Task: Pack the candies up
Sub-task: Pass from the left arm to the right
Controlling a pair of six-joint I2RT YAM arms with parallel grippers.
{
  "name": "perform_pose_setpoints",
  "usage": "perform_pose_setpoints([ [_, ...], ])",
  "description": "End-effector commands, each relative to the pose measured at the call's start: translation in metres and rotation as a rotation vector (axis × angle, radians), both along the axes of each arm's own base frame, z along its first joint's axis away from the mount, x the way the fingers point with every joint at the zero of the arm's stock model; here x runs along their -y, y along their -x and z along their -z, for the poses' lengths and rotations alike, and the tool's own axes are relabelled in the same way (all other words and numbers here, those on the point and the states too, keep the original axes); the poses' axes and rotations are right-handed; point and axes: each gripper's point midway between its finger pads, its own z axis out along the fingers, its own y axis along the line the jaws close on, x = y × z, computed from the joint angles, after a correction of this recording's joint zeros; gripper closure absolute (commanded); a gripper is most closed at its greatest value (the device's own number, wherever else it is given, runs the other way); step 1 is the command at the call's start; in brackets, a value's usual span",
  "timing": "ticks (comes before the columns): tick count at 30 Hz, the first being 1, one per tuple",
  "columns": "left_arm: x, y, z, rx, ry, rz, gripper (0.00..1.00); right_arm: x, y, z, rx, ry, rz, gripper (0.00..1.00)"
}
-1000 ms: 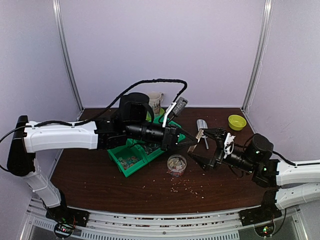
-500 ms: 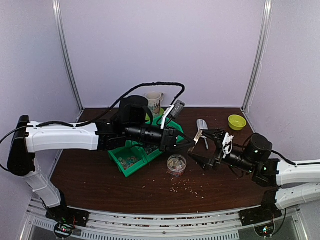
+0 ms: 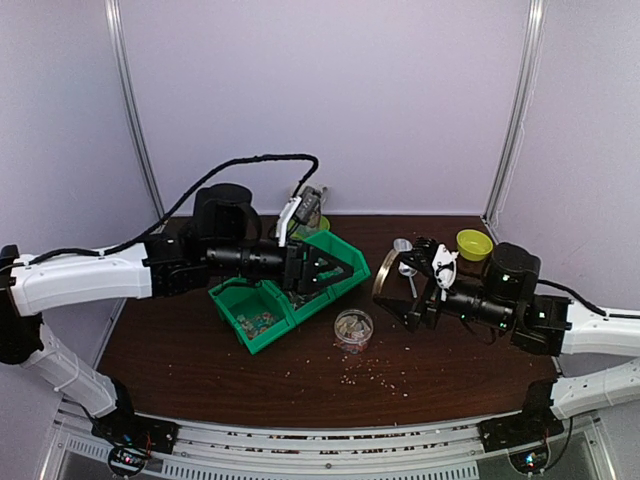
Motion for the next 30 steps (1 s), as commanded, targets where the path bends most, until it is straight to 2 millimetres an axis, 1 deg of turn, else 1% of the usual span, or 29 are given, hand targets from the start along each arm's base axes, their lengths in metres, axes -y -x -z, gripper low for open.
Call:
perform_pose_setpoints([
  [1, -0.039, -0.025, 0.014, 0.048, -0.087, -0.176, 0.25, 0.002, -0.002, 0.009, -0.117, 0.091, 0.029, 0.14],
  [4, -0.061, -0.034, 0.031, 0.044, -0.141, -0.268, 0.2, 0.004, -0.006, 0.015, -0.177, 0.147, 0.061, 0.14],
  [7, -0.075, -0.039, 0.047, 0.036, -0.174, -0.336, 0.13, 0.006, -0.012, 0.022, -0.231, 0.21, 0.099, 0.13],
  [10, -0.083, -0.042, 0.066, 0.013, -0.189, -0.375, 0.09, 0.004, -0.015, 0.03, -0.268, 0.271, 0.111, 0.13],
  [13, -0.089, -0.042, 0.078, -0.018, -0.19, -0.397, 0.08, 0.001, -0.015, 0.04, -0.303, 0.331, 0.101, 0.12],
  [14, -0.091, -0.043, 0.079, -0.023, -0.191, -0.406, 0.08, -0.001, -0.015, 0.041, -0.311, 0.345, 0.095, 0.11],
  [18, -0.104, -0.043, 0.084, -0.028, -0.22, -0.45, 0.08, -0.009, -0.017, 0.061, -0.359, 0.448, 0.072, 0.11],
  [25, -0.125, -0.038, 0.083, -0.014, -0.241, -0.494, 0.08, -0.021, -0.022, 0.097, -0.471, 0.628, 0.035, 0.11],
  [30, -0.14, -0.034, 0.087, -0.019, -0.26, -0.528, 0.08, -0.027, -0.028, 0.114, -0.543, 0.721, 0.003, 0.1],
])
